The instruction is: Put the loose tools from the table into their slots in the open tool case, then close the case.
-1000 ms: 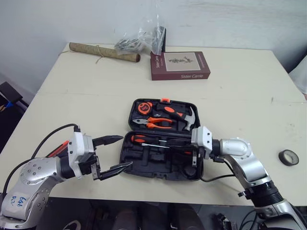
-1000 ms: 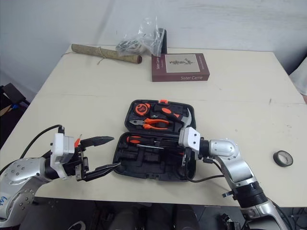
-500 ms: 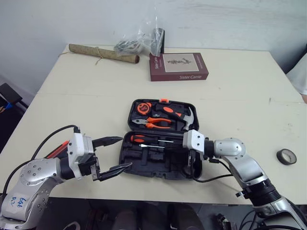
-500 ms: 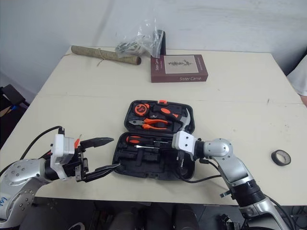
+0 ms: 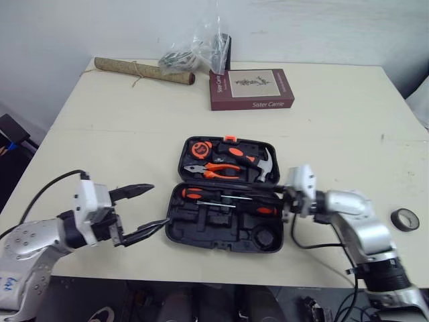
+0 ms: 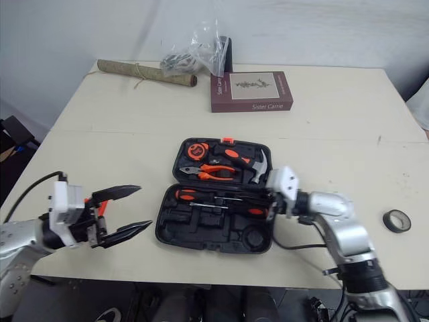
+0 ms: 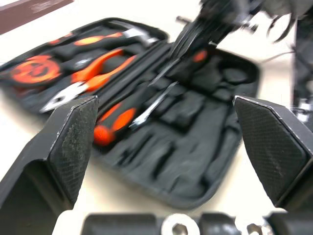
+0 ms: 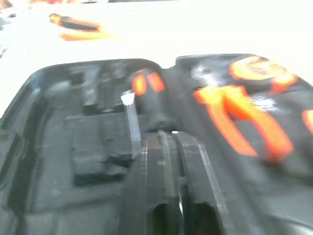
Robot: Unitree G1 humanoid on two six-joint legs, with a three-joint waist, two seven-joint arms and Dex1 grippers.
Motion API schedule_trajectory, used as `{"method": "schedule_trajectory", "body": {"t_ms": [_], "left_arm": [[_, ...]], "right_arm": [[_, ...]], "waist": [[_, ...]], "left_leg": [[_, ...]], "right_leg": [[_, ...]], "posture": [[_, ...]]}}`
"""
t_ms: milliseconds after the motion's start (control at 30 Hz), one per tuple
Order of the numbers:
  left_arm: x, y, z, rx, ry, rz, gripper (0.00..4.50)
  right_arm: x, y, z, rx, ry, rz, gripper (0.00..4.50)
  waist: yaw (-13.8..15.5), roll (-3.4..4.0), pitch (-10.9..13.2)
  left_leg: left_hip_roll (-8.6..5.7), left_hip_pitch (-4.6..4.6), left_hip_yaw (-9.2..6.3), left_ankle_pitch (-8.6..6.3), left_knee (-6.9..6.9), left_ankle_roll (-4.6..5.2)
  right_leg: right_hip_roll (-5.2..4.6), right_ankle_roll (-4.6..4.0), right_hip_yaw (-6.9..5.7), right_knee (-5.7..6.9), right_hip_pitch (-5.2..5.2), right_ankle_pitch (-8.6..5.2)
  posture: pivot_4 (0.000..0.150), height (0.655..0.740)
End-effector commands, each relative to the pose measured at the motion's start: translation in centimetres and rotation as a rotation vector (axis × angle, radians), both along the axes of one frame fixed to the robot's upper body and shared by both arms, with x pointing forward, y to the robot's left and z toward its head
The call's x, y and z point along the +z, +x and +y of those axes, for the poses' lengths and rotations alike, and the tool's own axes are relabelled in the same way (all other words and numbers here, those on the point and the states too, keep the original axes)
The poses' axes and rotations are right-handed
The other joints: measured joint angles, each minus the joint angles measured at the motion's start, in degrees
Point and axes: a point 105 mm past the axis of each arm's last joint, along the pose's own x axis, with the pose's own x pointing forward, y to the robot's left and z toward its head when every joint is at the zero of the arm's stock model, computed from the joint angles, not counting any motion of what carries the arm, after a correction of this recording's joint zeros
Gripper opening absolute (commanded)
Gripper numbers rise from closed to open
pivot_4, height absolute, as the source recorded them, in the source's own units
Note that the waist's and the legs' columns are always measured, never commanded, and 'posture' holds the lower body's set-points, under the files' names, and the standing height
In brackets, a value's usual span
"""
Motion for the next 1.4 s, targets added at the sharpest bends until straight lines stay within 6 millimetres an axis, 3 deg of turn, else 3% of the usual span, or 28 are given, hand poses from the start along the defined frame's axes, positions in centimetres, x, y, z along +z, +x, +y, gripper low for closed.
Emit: {"method": "schedule_trajectory", "body": {"t_ms": [33, 133, 167, 200, 267, 367, 433, 533, 600, 767, 933, 1000, 1100, 1167, 1267, 1400], "left_arm": [[1.5, -0.2, 8.5, 0.322, 0.067, -0.046, 4.50], [1.8, -1.7, 14.3, 0.542, 0.095, -0.056, 4.50], [1.9, -2.1, 15.7, 0.592, 0.098, -0.057, 4.50], [1.9, -3.0, 18.3, 0.689, 0.104, -0.062, 4.50], [1.9, -4.8, 22.7, 0.858, 0.124, -0.070, 4.50], [1.6, -7.1, 26.8, 1.024, 0.129, -0.063, 4.50], [1.3, -8.5, 28.8, 1.103, 0.145, -0.045, 4.50], [1.0, -9.7, 30.2, 1.153, 0.176, -0.024, 4.50], [1.0, -9.7, 29.9, 1.130, 0.171, -0.028, 4.50], [0.9, -8.3, 26.7, 0.994, 0.153, -0.044, 4.50], [-0.2, -6.1, 19.9, 0.854, 0.046, 0.091, 4.50], [-0.3, -5.5, 18.2, 0.854, 0.029, 0.132, 4.50], [0.5, -4.4, 14.0, 0.785, -0.005, 0.124, 4.50], [-0.5, -4.0, 11.2, 0.774, 0.006, 0.192, 4.50], [-2.2, -3.7, 8.5, 0.807, -0.003, 0.290, 4.50], [-4.1, -3.2, 7.8, 0.894, -0.003, 0.392, 4.50]], "right_arm": [[3.4, -1.6, -8.0, -0.162, -0.062, -0.119, 2.12], [2.9, -2.8, -13.6, -0.290, -0.137, -0.145, 3.33], [2.8, -3.1, -14.9, -0.324, -0.151, -0.149, 3.82], [2.2, -3.6, -17.5, -0.409, -0.178, -0.132, 4.46], [0.9, -5.0, -21.5, -0.536, -0.231, -0.076, 4.46], [-0.7, -6.8, -25.8, -0.690, -0.259, -0.018, 4.46], [-1.5, -8.0, -27.8, -0.764, -0.284, 0.007, 4.46], [-2.3, -9.0, -29.2, -0.807, -0.299, 0.021, 4.46], [-2.4, -8.9, -28.8, -0.782, -0.276, 0.009, 4.46], [-0.6, -5.8, -24.6, -0.659, -0.036, -0.069, 4.46], [1.3, -3.3, -16.0, -0.324, 0.060, -0.145, 4.46], [1.6, -2.9, -13.7, -0.242, 0.090, -0.153, 4.46], [1.8, -2.6, -10.4, -0.123, 0.128, -0.164, 4.46], [1.9, -2.9, -8.3, -0.028, 0.145, -0.167, 4.46], [2.3, -3.6, -6.3, 0.091, 0.156, -0.178, 4.46], [3.1, -3.9, -5.5, 0.152, 0.170, -0.215, 4.46]], "waist": [[0.02, 0.01, 0.01], [0.16, 0.01, 0.03], [0.19, -0.02, 0.06], [0.19, -0.04, 0.07], [0.22, -0.19, 0.16], [0.08, -0.41, 0.30], [0.03, -0.42, 0.30], [-0.06, -0.40, 0.31], [-0.08, -0.38, 0.33], [-0.43, -0.24, 0.40], [-0.47, 0.00, 0.53], [-0.42, 0.02, 0.54], [-0.01, 0.02, 0.55], [0.37, 0.01, 0.55], [0.51, 0.01, 0.55], [0.33, 0.01, 0.55]], "left_leg": [[0.00, 0.00, 0.00, 0.01, 0.00, 0.00], [-0.01, -0.02, 0.00, -0.02, -0.06, 0.04], [-0.01, -0.02, 0.00, -0.04, -0.06, 0.07], [-0.01, -0.02, 0.00, -0.06, -0.06, 0.10], [-0.03, -0.03, 0.02, -0.09, -0.05, 0.16], [-0.12, 0.12, 0.20, -0.22, 0.05, 0.37], [-0.11, 0.12, 0.22, -0.24, 0.00, 0.34], [-0.09, 0.11, 0.23, -0.27, -0.04, 0.29], [-0.09, 0.12, 0.24, -0.28, -0.08, 0.24], [-0.09, 0.13, 0.25, -0.36, -0.16, -0.07], [-0.08, 0.15, 0.25, -0.25, -0.17, 0.06], [-0.09, 0.12, 0.24, -0.24, -0.17, 0.07], [-0.10, 0.12, 0.23, -0.19, -0.14, 0.11], [-0.12, 0.12, 0.19, -0.17, -0.09, 0.13], [-0.23, 0.13, 0.16, -0.16, -0.03, 0.20], [-0.29, 0.12, 0.16, -0.12, 0.00, 0.28]], "right_leg": [[0.00, 0.00, -0.02, 0.02, 0.00, 0.00], [0.03, 0.00, -0.09, 0.04, 0.03, 0.00], [0.03, 0.00, -0.11, 0.02, 0.03, 0.00], [0.04, 0.00, -0.14, -0.02, 0.06, 0.00], [0.04, 0.02, -0.14, -0.06, 0.08, 0.01], [-0.07, 0.13, -0.01, -0.26, 0.20, 0.07], [-0.09, 0.14, 0.02, -0.28, 0.13, 0.07], [-0.15, 0.13, 0.10, -0.17, -0.03, 0.07], [-0.17, 0.10, 0.12, -0.15, -0.08, 0.05], [-0.23, 0.06, 0.12, -0.12, -0.13, 0.03], [-0.24, 0.06, 0.15, -0.01, -0.14, 0.03], [-0.24, 0.06, 0.12, -0.01, -0.15, 0.03], [-0.24, 0.07, 0.15, 0.00, -0.11, 0.03], [-0.24, 0.07, 0.12, 0.06, -0.08, 0.04], [-0.33, 0.10, 0.13, 0.05, 0.00, 0.05], [-0.34, 0.13, 0.12, 0.08, 0.03, 0.07]], "posture": [[0.150, 0.7400], [0.150, 0.7400], [0.150, 0.7400], [0.150, 0.7400], [0.150, 0.7400], [0.150, 0.7400], [0.150, 0.7400], [0.150, 0.7400], [0.150, 0.7400], [0.150, 0.7400], [0.150, 0.7400], [0.150, 0.7400], [0.150, 0.7400], [0.150, 0.7400], [0.150, 0.7400], [0.150, 0.7400]]}}
